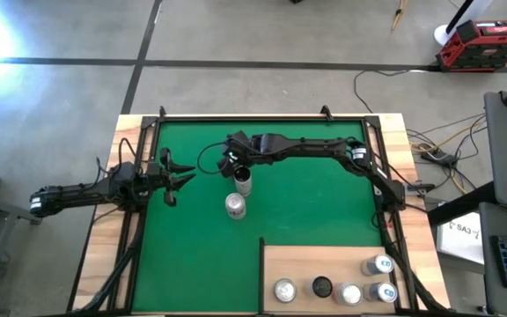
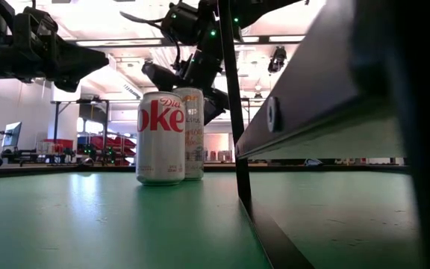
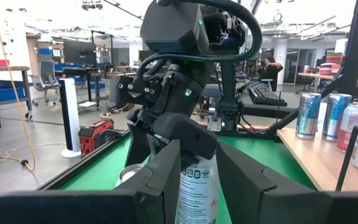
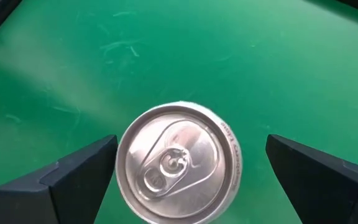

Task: Place canned beverage on shelf
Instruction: Put the pink white soda can on the shelf aligned with the other pink white soda can

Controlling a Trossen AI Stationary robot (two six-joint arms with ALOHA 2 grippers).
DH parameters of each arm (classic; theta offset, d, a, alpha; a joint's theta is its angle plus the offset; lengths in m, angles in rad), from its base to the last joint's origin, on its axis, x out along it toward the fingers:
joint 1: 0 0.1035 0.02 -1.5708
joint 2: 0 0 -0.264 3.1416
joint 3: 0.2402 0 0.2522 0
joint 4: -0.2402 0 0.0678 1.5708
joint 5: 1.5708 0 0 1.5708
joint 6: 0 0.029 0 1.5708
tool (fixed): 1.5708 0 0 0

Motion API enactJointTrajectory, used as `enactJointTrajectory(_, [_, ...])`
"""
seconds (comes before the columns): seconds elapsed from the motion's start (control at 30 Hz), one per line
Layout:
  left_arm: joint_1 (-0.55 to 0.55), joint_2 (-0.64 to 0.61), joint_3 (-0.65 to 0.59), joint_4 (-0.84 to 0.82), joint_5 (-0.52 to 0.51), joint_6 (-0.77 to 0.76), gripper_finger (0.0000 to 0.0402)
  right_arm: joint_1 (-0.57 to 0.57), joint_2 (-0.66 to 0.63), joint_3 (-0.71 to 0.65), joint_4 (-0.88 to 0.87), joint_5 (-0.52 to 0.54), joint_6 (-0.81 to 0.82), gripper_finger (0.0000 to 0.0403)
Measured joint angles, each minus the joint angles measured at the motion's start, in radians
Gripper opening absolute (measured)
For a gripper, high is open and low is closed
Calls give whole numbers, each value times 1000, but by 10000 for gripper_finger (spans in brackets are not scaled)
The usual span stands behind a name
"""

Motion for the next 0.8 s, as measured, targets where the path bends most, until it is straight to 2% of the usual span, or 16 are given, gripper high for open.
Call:
enactJointTrajectory(0.13, [0, 0, 0, 0, 0, 0, 88, -13, 0, 0, 0, -50, 3, 397])
enactJointTrajectory(0.23, [0, 0, 0, 0, 0, 0, 88, -18, 0, 0, 2, -71, 14, 380])
enactJointTrajectory(0.47, [0, 0, 0, 0, 0, 0, 88, -18, 0, 0, 9, -82, 15, 278])
enactJointTrajectory(0.8, [0, 0, 0, 0, 0, 0, 88, -17, -6, 1, 0, -99, 19, 273])
